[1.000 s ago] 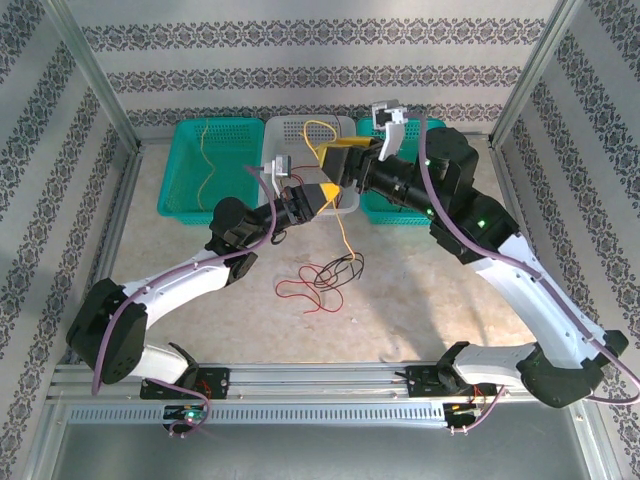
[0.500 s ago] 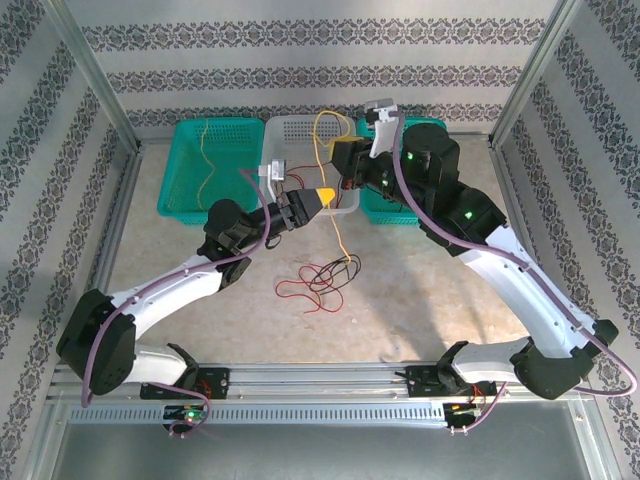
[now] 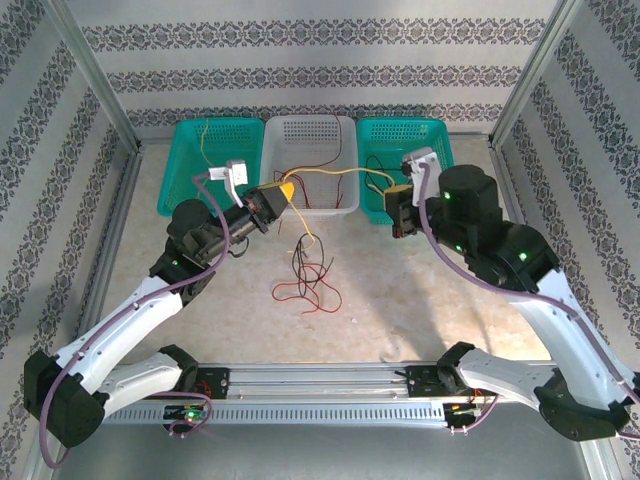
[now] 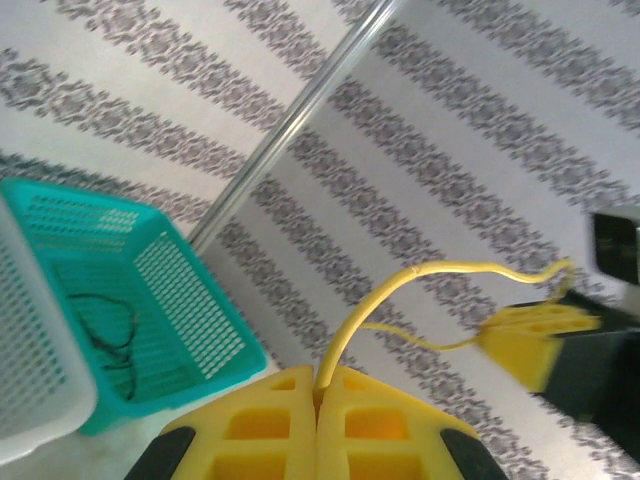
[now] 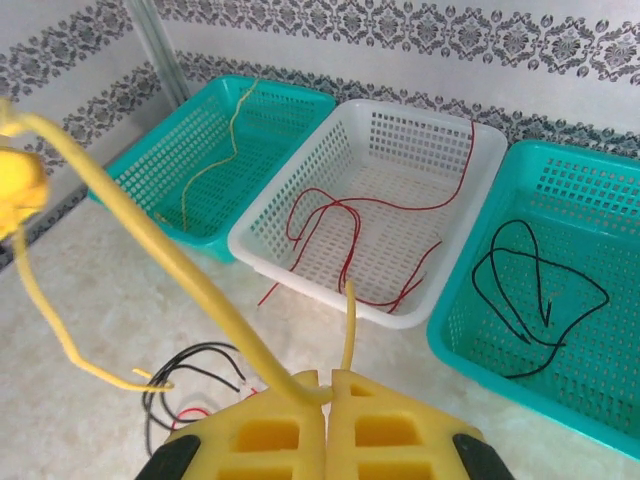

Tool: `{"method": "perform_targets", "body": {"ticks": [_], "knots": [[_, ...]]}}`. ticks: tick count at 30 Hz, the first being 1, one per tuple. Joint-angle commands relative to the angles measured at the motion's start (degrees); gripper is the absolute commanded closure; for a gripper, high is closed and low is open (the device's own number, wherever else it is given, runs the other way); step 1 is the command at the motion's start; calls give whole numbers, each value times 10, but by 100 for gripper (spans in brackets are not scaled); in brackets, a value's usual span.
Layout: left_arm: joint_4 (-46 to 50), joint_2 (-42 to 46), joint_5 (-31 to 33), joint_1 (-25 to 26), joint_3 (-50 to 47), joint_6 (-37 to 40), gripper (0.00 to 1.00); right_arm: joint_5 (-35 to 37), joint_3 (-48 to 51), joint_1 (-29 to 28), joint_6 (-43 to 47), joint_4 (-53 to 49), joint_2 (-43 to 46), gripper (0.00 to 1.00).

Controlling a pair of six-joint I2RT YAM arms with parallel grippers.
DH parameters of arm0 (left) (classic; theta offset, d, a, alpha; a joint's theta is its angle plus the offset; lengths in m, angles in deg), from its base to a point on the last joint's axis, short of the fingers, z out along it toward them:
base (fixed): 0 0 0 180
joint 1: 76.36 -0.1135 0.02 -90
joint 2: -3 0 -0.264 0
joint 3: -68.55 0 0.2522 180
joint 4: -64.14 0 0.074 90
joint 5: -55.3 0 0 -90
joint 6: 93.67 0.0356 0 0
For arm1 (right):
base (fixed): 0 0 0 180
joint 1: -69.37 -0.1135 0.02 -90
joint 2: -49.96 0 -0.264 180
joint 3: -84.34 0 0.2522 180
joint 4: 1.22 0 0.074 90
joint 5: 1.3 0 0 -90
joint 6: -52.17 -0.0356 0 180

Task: Untangle the cables

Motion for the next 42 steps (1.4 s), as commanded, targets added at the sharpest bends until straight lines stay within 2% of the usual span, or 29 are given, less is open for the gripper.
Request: {"method": "perform_targets", "body": {"ticks": [1, 2, 3, 6, 7, 10, 12, 15, 18, 25, 27, 31, 38, 42], "knots": [[42, -6, 40, -5, 15, 33, 100, -11, 5, 8, 1, -19, 11, 100], [33, -9, 40, -5, 14, 25, 100, -7, 5, 8, -4, -19, 9, 100], [19, -12, 38, -6, 13, 12, 100, -5, 6, 8, -13, -18, 7, 94], [-36, -24, 23, -6, 8, -40, 100, -20, 42, 3, -54, 13, 14, 62], [-61, -28, 20, -5, 4, -66, 100, -31, 66, -4, -69, 32, 22, 55], [-152, -42, 23, -6, -10, -142, 100, -44, 147, -37, -126, 98, 49, 45], [-202, -53, 37, -6, -20, -189, 100, -57, 206, -62, -176, 160, 64, 32], [-288, -78, 45, -6, -30, -254, 100, -43, 279, -111, -229, 244, 71, 30], [-335, -95, 56, -5, -30, -298, 100, -22, 317, -145, -249, 304, 62, 27], [-309, -82, 67, -5, -9, -310, 100, -24, 336, -158, -245, 388, 3, 22], [-306, -73, 69, -5, -5, -310, 100, -16, 332, -162, -242, 392, -25, 23], [-284, -60, 61, -5, 7, -304, 100, 44, 337, -161, -249, 397, -59, 33], [-272, -55, 70, -6, 18, -305, 100, 50, 344, -161, -253, 388, -99, 64], [-282, -66, 63, -9, 35, -306, 100, 41, 363, -160, -272, 386, -120, 90]]}}
